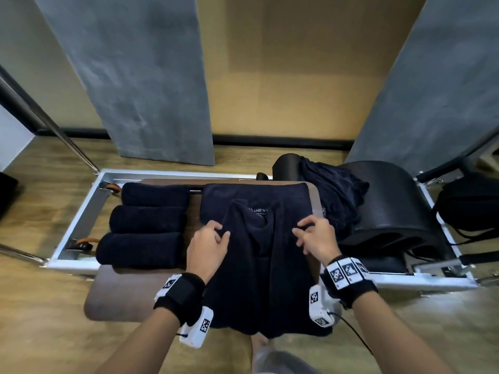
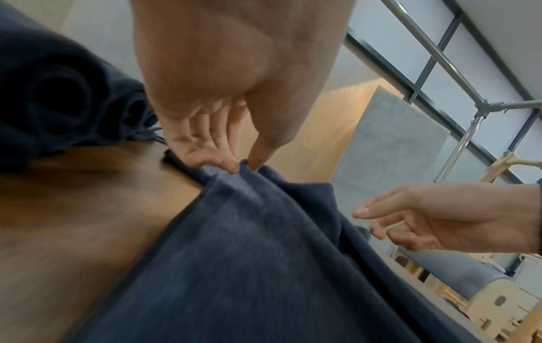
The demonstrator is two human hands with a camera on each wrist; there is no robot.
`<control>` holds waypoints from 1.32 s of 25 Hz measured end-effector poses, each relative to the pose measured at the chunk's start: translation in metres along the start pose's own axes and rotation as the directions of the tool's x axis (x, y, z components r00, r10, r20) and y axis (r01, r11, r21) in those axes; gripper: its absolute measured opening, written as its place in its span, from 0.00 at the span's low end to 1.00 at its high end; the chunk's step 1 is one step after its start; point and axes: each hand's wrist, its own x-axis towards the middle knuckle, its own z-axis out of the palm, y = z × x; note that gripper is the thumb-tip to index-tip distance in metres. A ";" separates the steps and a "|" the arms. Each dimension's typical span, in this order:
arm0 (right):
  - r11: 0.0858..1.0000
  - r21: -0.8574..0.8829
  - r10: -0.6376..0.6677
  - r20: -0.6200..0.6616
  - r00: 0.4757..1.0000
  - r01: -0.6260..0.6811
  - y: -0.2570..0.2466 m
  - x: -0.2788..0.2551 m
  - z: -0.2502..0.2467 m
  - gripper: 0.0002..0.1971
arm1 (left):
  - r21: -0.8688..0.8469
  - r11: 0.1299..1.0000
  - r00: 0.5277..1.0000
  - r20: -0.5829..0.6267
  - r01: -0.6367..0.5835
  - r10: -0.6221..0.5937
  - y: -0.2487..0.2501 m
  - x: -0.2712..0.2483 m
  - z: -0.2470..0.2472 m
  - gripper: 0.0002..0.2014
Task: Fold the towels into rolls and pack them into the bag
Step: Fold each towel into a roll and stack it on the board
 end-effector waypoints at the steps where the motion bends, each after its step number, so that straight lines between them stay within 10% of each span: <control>1: 0.999 -0.039 0.036 0.011 0.999 -0.035 0.015 -0.009 -0.002 0.12 | 0.058 0.996 0.997 0.033 0.064 -0.066 -0.010 -0.011 0.001 0.14; 7: 0.974 -0.096 0.214 0.107 0.971 -0.204 0.054 -0.055 0.007 0.12 | 0.052 0.982 0.973 0.140 0.179 -0.185 -0.027 -0.053 -0.003 0.10; 12: 0.866 0.476 0.164 0.025 0.986 -0.156 0.028 -0.071 -0.006 0.05 | -0.484 0.859 0.974 -0.057 0.165 -0.219 -0.018 -0.055 -0.025 0.05; 15: 0.795 0.605 0.086 -0.046 0.995 -0.041 0.025 -0.086 -0.013 0.17 | -0.530 0.840 0.983 -0.059 0.118 -0.176 -0.018 -0.063 -0.034 0.11; 20: 0.989 0.107 -0.096 -0.075 0.993 0.103 0.053 -0.119 0.002 0.12 | -0.188 0.971 0.988 0.025 -0.145 0.152 -0.042 -0.105 -0.025 0.07; 24: 0.903 -0.321 -0.287 0.040 0.957 0.284 0.077 -0.144 0.015 0.13 | 0.171 0.939 0.936 0.240 -0.300 0.256 -0.074 -0.132 -0.021 0.15; 33: 0.735 -0.587 -0.391 0.043 0.920 0.339 0.090 -0.165 0.009 0.03 | 0.215 0.907 0.931 0.118 -0.363 0.345 -0.067 -0.144 -0.032 0.12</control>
